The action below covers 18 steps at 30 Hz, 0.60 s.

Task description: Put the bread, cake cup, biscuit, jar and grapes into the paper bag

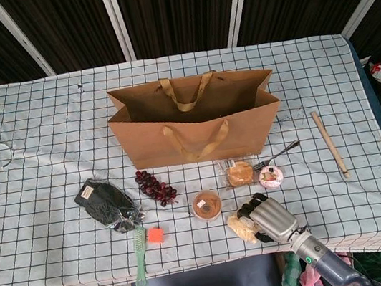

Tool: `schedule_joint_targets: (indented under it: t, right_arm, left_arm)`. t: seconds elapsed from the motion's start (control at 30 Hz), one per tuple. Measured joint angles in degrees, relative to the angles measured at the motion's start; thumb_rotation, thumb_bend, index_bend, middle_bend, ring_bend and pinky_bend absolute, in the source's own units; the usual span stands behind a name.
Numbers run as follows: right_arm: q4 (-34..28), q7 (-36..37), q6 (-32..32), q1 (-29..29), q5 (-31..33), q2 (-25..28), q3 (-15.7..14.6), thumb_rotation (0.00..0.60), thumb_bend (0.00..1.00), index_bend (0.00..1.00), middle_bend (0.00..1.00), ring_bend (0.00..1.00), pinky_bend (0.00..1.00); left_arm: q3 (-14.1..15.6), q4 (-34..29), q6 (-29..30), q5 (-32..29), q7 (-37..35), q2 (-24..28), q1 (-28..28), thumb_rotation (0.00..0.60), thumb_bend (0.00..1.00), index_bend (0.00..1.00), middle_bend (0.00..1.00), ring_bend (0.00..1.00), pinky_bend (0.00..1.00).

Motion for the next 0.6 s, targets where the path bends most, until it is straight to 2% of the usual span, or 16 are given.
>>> schedule_joint_targets:
  t: [0.6]
  right_arm:
    - [-0.21,-1.25,-0.83,0.74,0.55,-0.59,0.23,0.600,0.39,0.38,0.35,0.32,0.21]
  left_arm:
    - [0.01,-0.05,-0.13,0.10,-0.94,0.46,0.07,0.600,0.10,0.03,0.08,0.00,0.07]
